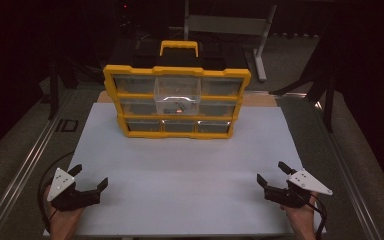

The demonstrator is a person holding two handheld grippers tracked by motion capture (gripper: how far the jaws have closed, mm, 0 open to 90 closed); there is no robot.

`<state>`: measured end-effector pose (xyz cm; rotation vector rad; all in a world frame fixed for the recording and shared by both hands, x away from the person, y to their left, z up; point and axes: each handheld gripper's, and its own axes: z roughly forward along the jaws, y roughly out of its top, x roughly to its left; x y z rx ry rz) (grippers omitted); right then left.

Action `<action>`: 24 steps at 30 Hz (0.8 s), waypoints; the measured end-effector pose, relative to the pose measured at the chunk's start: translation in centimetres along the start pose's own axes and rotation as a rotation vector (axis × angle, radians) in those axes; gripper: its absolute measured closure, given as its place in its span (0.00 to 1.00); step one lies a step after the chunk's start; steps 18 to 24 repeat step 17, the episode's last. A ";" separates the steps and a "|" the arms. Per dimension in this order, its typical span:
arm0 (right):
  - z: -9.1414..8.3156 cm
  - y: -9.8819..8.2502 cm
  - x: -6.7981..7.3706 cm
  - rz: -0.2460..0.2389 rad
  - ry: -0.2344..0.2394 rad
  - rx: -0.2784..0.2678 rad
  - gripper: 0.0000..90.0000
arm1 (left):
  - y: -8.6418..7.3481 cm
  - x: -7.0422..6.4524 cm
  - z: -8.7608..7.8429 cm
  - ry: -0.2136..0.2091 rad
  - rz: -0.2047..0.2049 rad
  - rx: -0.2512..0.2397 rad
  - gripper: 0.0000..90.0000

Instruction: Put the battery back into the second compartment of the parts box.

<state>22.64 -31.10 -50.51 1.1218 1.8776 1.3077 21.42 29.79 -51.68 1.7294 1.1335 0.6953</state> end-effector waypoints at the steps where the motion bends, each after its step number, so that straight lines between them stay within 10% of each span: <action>1: -0.3 -0.2 0.3 -0.006 0.006 -0.016 0.11 | 0.0 0.1 0.0 0.001 -0.003 -0.004 0.00; 24: -0.4 -0.6 1.2 -0.018 0.039 -0.044 0.11 | 0.0 -0.1 0.1 0.005 0.005 -0.004 0.00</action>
